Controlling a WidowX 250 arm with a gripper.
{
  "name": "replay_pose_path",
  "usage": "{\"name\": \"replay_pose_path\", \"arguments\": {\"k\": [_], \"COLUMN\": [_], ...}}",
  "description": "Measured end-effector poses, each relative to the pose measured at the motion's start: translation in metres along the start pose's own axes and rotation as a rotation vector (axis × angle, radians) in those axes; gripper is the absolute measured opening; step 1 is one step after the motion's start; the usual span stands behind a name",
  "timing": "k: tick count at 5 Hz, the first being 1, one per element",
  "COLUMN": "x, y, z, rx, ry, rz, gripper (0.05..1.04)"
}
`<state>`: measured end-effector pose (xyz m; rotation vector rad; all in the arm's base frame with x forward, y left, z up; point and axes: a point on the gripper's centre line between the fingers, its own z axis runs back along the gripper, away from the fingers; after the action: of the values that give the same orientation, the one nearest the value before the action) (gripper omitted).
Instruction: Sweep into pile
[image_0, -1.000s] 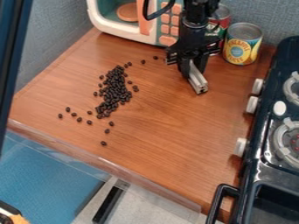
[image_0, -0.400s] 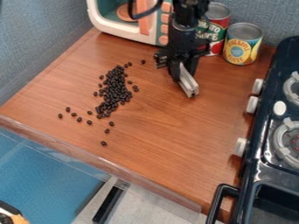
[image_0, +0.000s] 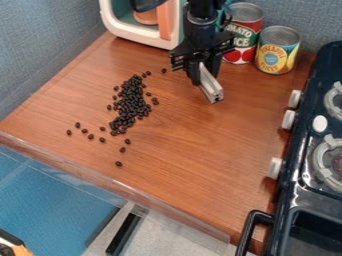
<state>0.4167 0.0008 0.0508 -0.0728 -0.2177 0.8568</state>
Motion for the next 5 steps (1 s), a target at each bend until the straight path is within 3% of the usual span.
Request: {"name": "replay_pose_path", "arguments": {"k": [2,3,5], "x": [-0.006,-0.008,-0.002], "y": [-0.015,-0.020,-0.027], "z": [-0.001,-0.014,-0.023], "rx": [-0.017,0.018,0.034], "ry": [0.015,0.029,0.018], "rz": [-0.027,-0.029,-0.019], "gripper": [0.373,0.373,0.373]}}
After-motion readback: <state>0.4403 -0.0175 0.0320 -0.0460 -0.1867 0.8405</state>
